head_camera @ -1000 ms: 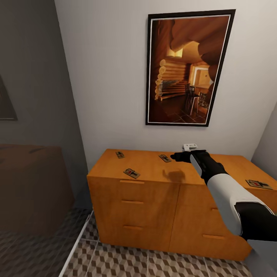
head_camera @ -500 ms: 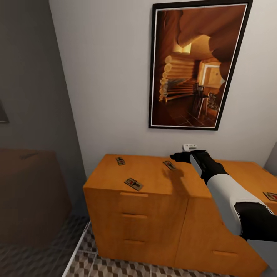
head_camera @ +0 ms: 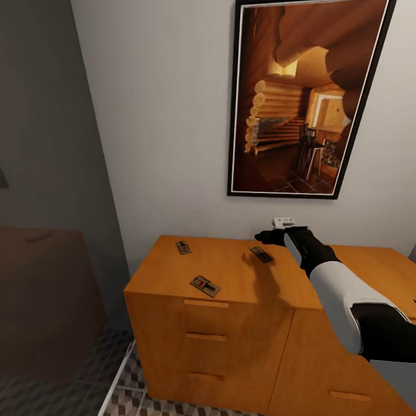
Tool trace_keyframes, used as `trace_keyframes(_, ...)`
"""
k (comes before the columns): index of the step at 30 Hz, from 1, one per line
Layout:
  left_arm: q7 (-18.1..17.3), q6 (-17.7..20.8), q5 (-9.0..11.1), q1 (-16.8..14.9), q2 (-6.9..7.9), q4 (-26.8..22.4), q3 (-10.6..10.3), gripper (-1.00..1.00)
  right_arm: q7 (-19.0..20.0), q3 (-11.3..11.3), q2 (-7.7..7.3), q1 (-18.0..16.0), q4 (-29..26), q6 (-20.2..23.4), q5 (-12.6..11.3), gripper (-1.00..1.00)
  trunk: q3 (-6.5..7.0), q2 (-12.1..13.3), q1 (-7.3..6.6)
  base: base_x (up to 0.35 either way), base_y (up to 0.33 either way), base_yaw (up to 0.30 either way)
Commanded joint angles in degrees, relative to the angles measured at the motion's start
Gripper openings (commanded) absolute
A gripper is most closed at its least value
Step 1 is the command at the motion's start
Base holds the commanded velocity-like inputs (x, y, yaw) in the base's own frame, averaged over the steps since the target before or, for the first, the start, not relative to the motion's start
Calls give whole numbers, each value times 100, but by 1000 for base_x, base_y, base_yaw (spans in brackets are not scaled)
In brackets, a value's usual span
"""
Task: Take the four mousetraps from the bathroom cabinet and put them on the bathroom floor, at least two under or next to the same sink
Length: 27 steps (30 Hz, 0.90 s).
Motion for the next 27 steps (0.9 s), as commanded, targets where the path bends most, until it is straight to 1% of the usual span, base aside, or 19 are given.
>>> trace_keyframes(1, 44, -19, -4, -5, 2, 5, -40, 100, 16, 22, -5, -3, -7, 30, 3, 100, -6, -3, 0, 17, 5, 0)
trace_keyframes(14, 44, -19, -4, -5, 1, 5, -40, 100, 22, 21, -4, -3, 80, 18, 3, 100, -6, -3, 0, 5, 1, 0)
trace_keyframes(27, 44, -19, -4, -5, 1, 5, -44, 100, 24, 20, -4, -3, 265, -240, 3, 100, -6, -3, 0, 0, 0, 0)
